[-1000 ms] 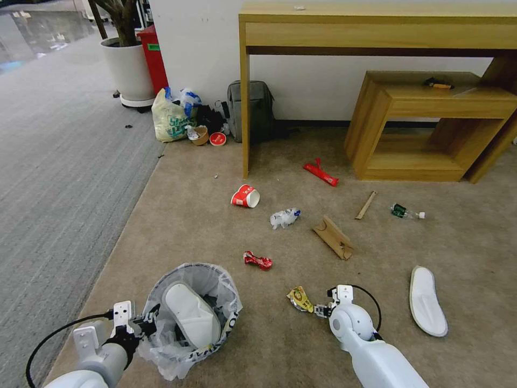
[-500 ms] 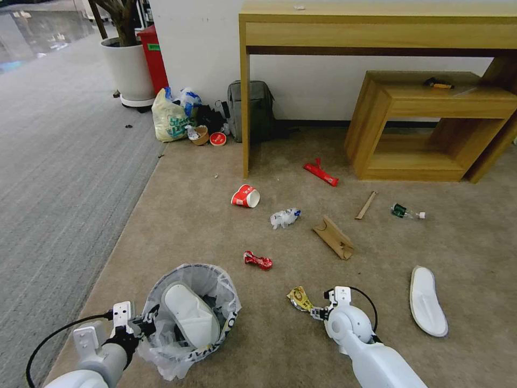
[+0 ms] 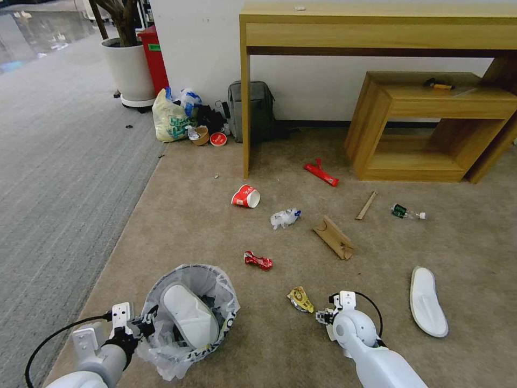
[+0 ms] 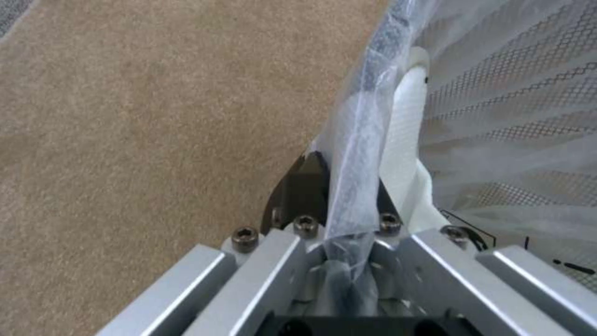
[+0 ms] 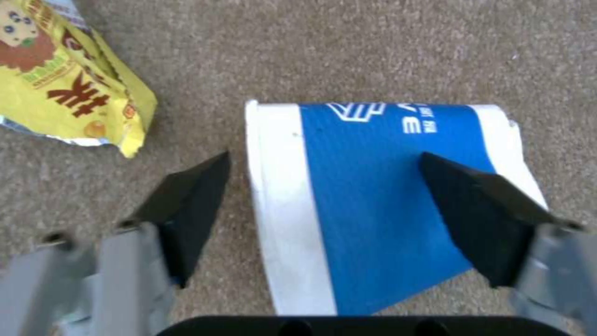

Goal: Pick up the trash bin and place the garbage on the floor into it.

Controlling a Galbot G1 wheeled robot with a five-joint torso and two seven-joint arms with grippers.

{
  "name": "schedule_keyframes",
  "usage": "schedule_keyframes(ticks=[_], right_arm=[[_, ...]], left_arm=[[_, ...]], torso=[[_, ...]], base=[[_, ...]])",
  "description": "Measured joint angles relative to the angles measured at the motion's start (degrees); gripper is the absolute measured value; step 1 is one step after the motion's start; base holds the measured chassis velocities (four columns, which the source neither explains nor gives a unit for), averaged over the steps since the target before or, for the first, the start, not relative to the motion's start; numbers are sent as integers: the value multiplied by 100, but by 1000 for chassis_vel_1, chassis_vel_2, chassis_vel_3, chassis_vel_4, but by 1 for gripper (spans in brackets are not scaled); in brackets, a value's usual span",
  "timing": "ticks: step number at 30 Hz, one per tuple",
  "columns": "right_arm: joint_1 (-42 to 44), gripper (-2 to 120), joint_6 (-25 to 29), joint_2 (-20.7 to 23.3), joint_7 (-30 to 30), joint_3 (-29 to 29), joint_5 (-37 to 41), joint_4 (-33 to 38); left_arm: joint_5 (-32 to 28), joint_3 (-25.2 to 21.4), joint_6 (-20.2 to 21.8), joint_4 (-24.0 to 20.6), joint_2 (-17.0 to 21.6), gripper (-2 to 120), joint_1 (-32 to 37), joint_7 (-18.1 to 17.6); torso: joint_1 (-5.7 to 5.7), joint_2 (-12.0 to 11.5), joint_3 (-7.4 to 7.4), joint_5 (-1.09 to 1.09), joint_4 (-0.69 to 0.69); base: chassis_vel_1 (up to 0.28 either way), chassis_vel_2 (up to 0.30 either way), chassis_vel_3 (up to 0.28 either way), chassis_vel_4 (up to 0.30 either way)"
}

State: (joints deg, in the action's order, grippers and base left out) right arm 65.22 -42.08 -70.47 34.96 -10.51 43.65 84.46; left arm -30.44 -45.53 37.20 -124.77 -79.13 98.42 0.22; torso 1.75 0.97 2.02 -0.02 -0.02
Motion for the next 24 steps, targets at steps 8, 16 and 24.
schedule_keyframes(ticks=[8,16,24], right_arm=[[16,45,1,-33,-130,-4,-179,-30],[35,17,-3,-38,-167,10,-264,7],[88,0,-9,-20,-215,-16,-408,106]], left_arm=[[0,-14,-13,37,21,0,-7,1],[-3,-15,-16,48,36,0,-23,8],[-2,-17,-16,63,49,0,-28,22]], torso=[[0,0,0,4,2],[0,-1,1,4,1],[0,-1,1,2,-1]], base=[[0,0,0,0],[0,0,0,0],[0,0,0,0]])
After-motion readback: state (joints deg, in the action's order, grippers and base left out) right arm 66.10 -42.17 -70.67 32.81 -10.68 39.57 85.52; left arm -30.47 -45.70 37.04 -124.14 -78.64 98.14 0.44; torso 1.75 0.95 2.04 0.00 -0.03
